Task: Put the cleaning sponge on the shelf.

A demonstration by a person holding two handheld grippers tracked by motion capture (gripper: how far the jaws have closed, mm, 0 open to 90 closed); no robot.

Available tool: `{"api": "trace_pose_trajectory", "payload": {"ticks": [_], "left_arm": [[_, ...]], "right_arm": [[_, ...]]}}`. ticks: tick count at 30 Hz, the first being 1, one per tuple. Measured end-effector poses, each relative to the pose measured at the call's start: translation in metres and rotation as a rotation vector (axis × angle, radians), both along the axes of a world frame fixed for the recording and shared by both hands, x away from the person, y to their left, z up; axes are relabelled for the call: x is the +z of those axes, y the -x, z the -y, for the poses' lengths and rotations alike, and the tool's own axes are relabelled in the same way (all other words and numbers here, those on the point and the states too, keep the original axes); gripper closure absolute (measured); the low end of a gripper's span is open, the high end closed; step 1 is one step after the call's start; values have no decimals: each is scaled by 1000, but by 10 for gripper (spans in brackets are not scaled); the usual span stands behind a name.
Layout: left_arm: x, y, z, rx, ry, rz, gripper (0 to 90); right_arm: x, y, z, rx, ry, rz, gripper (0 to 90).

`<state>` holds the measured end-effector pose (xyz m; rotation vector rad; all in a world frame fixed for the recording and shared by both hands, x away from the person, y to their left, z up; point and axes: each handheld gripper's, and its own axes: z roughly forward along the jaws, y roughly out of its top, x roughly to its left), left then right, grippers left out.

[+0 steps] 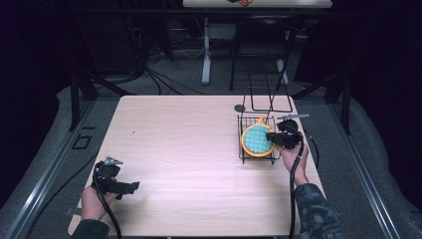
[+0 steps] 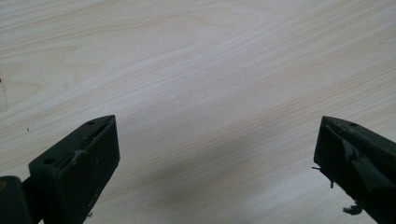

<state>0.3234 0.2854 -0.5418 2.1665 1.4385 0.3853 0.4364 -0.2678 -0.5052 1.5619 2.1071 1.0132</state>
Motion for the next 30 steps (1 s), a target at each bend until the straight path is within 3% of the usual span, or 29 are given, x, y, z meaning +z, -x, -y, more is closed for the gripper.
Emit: {"api": "trace_pose_trajectory", "payload": {"ticks": [9, 21, 24, 26, 27, 30], "left_arm": [[0, 0, 0, 0, 0, -2, 4], [0, 0, 0, -5, -2, -4, 4], [0, 0, 0, -3, 0, -3, 4], [0, 0, 0, -1, 0, -1, 4], [0, 0, 0, 0, 1, 0, 4], [0, 0, 0, -1, 1, 0, 4]], "right_arm": [[-7, -4, 0, -25, 5, 0, 845], [-12, -10, -7, -43, 50, 15, 817], [-11, -9, -5, -49, 39, 19, 767], [-11, -8, -4, -47, 29, 22, 693], [-8, -6, -2, -37, 8, 30, 611], [-5, -4, 0, -30, -8, 43, 558]]}}
